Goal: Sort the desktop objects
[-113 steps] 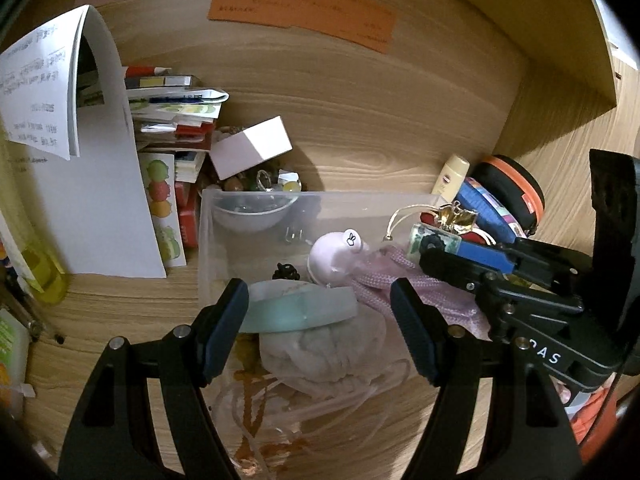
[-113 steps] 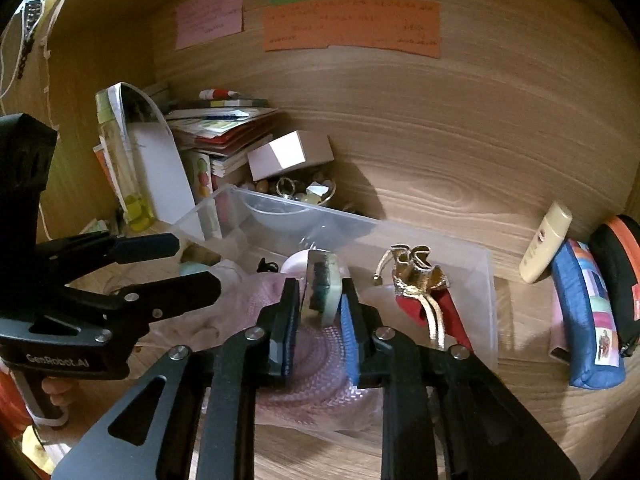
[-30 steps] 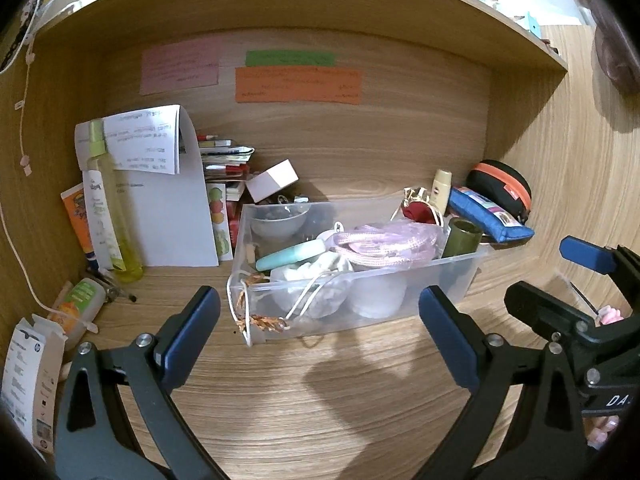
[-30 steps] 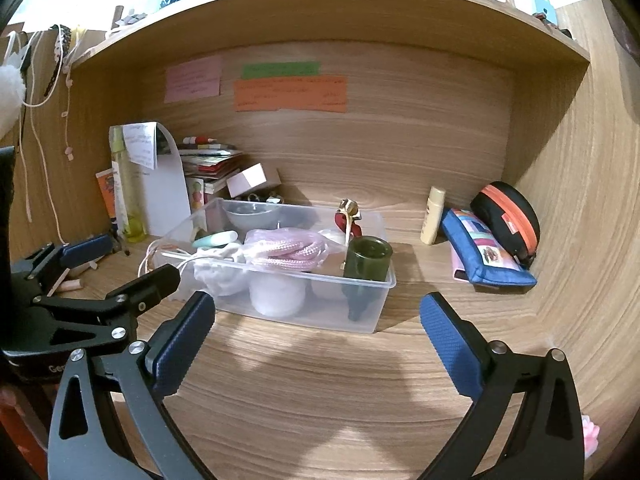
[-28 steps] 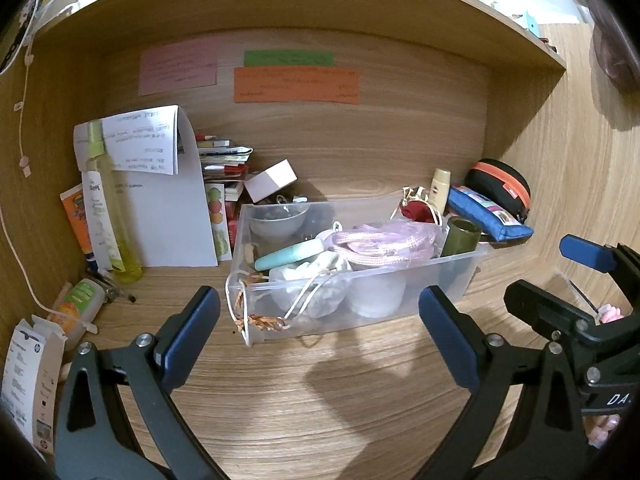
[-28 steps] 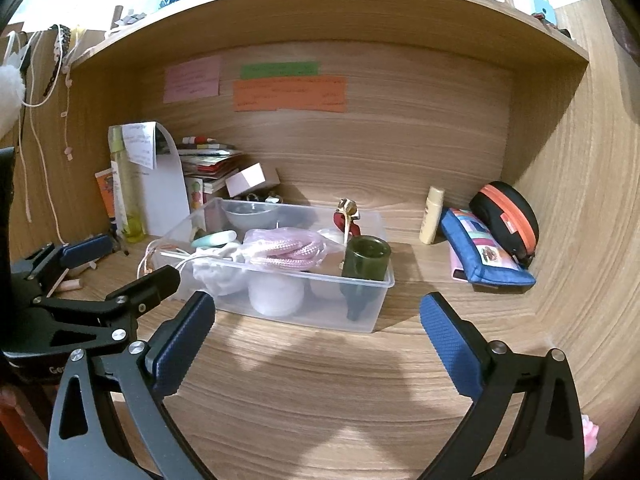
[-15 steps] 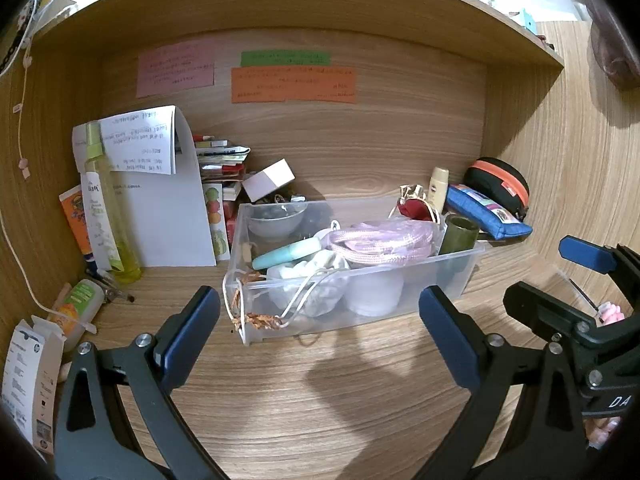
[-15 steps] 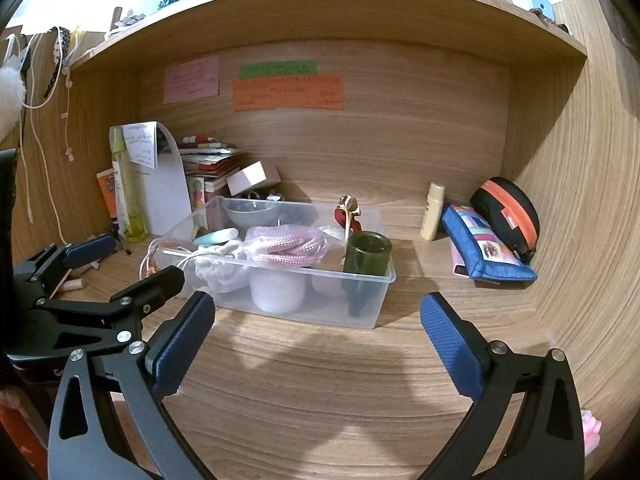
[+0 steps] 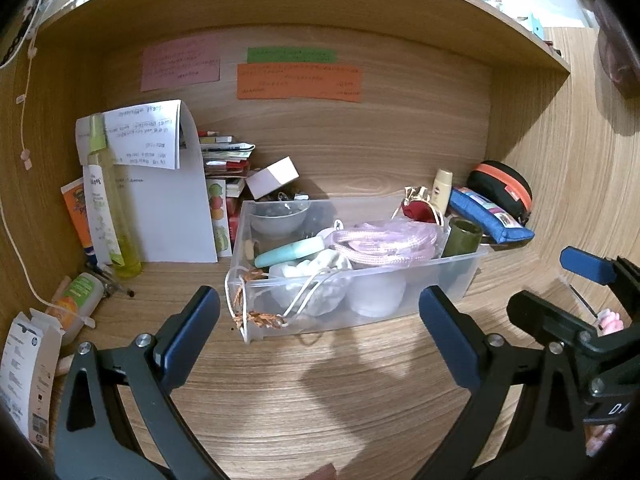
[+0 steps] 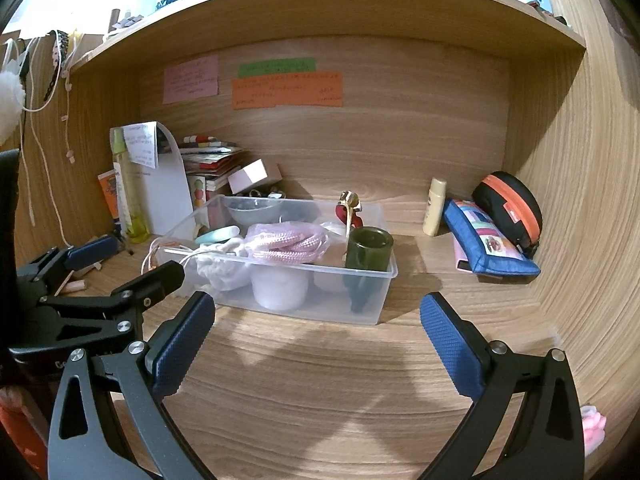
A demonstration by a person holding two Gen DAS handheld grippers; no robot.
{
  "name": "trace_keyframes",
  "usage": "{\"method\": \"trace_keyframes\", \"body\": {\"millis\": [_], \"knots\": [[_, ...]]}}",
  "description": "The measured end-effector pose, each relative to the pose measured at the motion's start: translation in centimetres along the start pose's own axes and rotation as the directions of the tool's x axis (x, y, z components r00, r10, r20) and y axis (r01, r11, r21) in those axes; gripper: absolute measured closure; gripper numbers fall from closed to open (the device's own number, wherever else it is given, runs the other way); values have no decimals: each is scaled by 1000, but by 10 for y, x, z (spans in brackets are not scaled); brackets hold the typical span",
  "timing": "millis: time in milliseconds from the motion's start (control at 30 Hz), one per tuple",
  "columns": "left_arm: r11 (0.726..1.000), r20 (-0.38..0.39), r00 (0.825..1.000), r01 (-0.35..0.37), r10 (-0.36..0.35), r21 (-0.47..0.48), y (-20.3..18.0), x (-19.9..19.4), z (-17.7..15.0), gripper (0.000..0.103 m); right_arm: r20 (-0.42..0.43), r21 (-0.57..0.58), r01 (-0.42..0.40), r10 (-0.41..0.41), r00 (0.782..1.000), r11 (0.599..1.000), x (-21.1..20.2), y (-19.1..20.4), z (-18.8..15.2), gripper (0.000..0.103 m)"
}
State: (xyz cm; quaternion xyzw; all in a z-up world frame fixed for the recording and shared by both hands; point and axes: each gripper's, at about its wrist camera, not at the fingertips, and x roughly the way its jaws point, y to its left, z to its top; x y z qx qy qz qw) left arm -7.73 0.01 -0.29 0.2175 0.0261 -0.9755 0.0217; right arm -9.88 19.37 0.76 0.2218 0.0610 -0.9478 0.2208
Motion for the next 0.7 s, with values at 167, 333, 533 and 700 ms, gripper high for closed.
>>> {"method": "trace_keyframes", "body": {"millis": [167,333,533,700], "knots": [[1000,10,1000,0,0,-13,1,-4,1,2,-5,4,-9,9,1000,1000,1,1,-1,1],[1000,20,1000,10,-9,-13,1,-6,3,2,-9,13,-20,20,1000,1000,3,0,-1,1],[1000,27,999,25,-25,-7,0,-7,3,2,-10,21,-31,31,999,999,3,0,-2,1],[1000,30,999,17,-17,-1,-2,-8,4,2,-12,34,-45,45,999,998,4,-2,-2,1]]}}
